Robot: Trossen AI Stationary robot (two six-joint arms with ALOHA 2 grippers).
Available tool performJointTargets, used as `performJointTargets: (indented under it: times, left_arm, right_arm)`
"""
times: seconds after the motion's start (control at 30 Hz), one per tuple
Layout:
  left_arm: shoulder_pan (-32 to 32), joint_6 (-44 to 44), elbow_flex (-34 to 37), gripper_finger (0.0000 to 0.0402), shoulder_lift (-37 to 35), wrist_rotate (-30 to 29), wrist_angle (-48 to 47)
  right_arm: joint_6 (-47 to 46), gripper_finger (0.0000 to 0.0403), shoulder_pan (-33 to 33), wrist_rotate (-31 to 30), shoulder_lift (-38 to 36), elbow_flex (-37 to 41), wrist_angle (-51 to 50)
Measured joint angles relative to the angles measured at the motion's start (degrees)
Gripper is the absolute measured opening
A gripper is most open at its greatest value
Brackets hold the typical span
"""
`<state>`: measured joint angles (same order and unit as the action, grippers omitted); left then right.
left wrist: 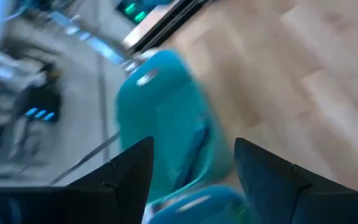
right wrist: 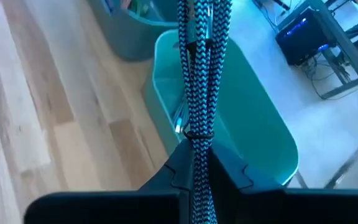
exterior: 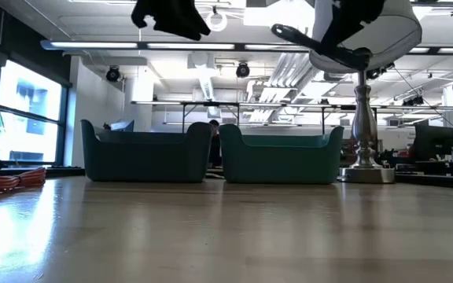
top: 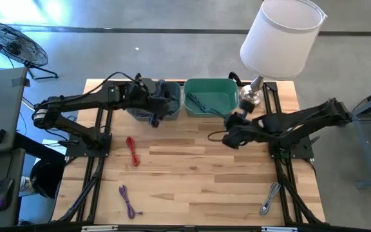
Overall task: Pick & Place USB Port
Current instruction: Put the blue usb cable into the green bin
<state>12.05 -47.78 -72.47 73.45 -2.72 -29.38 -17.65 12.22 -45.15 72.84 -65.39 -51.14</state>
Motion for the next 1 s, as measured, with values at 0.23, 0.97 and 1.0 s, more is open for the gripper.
performJointTargets:
  times: [0.23,0.97,1.0]
  left_arm:
    - [0.17,-5.43,-9.01,0.0218,-0.03,-10.95,-7.85]
    - [22.91,-9.93,-17.09,0.0153,0.02,17.88,-8.34]
    - [22.84,-9.75,-17.09,0.0152,0.02,18.01,-8.61]
  right_arm:
    - [8.31,0.0018,-5.82,0.92,-3.54,0.86,2.56]
    - [32.9,0.0018,-34.06,32.61,-2.12,-0.11,19.53]
    - [32.95,0.0018,-34.3,33.26,-1.35,-0.12,19.54]
